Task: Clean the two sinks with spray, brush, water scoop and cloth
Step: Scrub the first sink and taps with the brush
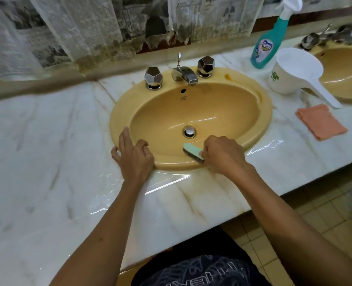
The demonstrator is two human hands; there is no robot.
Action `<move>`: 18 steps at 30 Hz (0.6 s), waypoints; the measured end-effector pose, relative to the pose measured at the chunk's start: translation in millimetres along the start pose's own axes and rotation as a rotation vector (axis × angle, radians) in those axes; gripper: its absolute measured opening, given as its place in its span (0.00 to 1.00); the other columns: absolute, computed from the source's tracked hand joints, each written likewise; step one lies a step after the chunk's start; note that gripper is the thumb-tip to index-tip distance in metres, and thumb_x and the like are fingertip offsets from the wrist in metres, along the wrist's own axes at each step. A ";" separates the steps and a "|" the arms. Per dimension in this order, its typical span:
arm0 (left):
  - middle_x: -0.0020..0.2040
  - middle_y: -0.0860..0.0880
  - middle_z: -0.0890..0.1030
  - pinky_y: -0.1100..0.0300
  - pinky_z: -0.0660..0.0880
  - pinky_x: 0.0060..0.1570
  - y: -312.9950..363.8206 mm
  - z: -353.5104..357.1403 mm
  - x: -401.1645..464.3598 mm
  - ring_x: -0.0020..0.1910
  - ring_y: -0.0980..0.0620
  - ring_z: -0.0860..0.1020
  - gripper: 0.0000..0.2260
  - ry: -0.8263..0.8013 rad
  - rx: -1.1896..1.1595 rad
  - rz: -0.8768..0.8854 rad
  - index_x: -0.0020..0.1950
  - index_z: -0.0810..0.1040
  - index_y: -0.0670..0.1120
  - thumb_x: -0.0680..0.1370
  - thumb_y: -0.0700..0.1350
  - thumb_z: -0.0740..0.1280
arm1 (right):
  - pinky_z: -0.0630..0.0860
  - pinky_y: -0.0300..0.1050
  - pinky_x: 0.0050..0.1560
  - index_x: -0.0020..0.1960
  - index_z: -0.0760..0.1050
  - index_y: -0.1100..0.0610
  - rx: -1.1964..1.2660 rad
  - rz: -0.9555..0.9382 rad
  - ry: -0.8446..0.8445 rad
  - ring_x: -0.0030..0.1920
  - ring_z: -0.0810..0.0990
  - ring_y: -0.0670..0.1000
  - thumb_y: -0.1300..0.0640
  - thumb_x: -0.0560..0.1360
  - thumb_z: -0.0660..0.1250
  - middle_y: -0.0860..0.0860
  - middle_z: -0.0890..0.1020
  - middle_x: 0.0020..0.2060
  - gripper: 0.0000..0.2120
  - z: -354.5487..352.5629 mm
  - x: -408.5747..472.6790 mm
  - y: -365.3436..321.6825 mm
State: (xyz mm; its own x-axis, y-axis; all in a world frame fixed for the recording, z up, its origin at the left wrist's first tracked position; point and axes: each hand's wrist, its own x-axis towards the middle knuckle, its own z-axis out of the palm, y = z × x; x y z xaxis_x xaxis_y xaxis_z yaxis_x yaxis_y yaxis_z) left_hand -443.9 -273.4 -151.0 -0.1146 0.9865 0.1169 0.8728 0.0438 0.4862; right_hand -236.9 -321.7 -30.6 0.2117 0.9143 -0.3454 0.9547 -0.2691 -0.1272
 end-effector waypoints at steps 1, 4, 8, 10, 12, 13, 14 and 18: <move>0.78 0.45 0.59 0.41 0.52 0.71 -0.6 0.1 0.5 0.78 0.50 0.55 0.19 0.001 0.001 0.003 0.47 0.84 0.49 0.74 0.46 0.53 | 0.66 0.47 0.45 0.57 0.74 0.57 -0.010 0.074 0.043 0.55 0.76 0.62 0.51 0.80 0.62 0.57 0.78 0.54 0.11 -1.7 -8.5 13.1; 0.79 0.45 0.59 0.42 0.51 0.71 -1.9 0.0 0.2 0.78 0.49 0.54 0.19 -0.005 -0.003 0.004 0.48 0.83 0.48 0.74 0.46 0.52 | 0.66 0.48 0.46 0.57 0.74 0.57 0.030 0.154 0.099 0.58 0.76 0.62 0.55 0.81 0.59 0.58 0.79 0.56 0.10 6.2 -22.3 5.2; 0.79 0.45 0.59 0.42 0.52 0.71 -0.8 0.2 -0.2 0.78 0.50 0.54 0.20 -0.002 0.005 0.002 0.49 0.84 0.48 0.74 0.47 0.51 | 0.65 0.47 0.44 0.57 0.72 0.58 0.099 -0.058 0.026 0.57 0.77 0.61 0.59 0.80 0.59 0.58 0.80 0.55 0.07 33.9 -31.6 -59.7; 0.78 0.45 0.59 0.41 0.52 0.71 -0.2 0.2 -1.1 0.78 0.50 0.54 0.20 0.004 0.007 0.003 0.49 0.84 0.48 0.74 0.46 0.51 | 0.65 0.47 0.45 0.57 0.72 0.58 0.082 -0.057 0.007 0.57 0.77 0.61 0.59 0.81 0.59 0.58 0.79 0.56 0.07 27.3 -34.8 -56.7; 0.78 0.45 0.59 0.41 0.52 0.71 0.6 1.4 -0.4 0.78 0.49 0.55 0.20 0.005 0.013 0.005 0.48 0.84 0.48 0.74 0.46 0.51 | 0.66 0.48 0.47 0.57 0.72 0.58 0.101 0.046 0.016 0.58 0.76 0.62 0.54 0.82 0.56 0.59 0.78 0.57 0.10 11.8 -35.9 -29.4; 0.78 0.45 0.60 0.41 0.52 0.71 0.9 1.9 0.4 0.78 0.49 0.55 0.20 0.006 0.018 0.000 0.47 0.84 0.48 0.74 0.46 0.52 | 0.66 0.49 0.47 0.56 0.72 0.58 0.105 0.095 0.037 0.58 0.75 0.62 0.52 0.82 0.55 0.60 0.78 0.56 0.12 6.4 -36.3 -14.0; 0.78 0.45 0.59 0.41 0.51 0.71 1.3 2.3 1.0 0.78 0.49 0.55 0.19 0.009 0.024 -0.009 0.46 0.84 0.48 0.74 0.46 0.52 | 0.66 0.49 0.47 0.54 0.72 0.58 0.098 0.125 0.056 0.57 0.75 0.62 0.52 0.82 0.55 0.60 0.78 0.56 0.11 2.6 -36.8 -3.4; 0.78 0.43 0.59 0.41 0.52 0.71 2.5 4.7 -1.1 0.78 0.47 0.55 0.15 -0.012 0.045 -0.004 0.46 0.84 0.48 0.75 0.44 0.56 | 0.64 0.46 0.46 0.58 0.73 0.58 0.020 -0.005 0.012 0.58 0.76 0.61 0.60 0.81 0.55 0.58 0.79 0.57 0.10 8.2 -34.7 -36.6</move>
State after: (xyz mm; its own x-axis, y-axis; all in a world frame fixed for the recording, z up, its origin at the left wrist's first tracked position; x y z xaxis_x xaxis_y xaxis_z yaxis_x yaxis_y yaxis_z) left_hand -439.4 -273.6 -154.0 -0.1124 0.9881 0.1050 0.8930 0.0541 0.4468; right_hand -281.0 -346.1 -21.6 0.2094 0.9191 -0.3338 0.9513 -0.2704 -0.1478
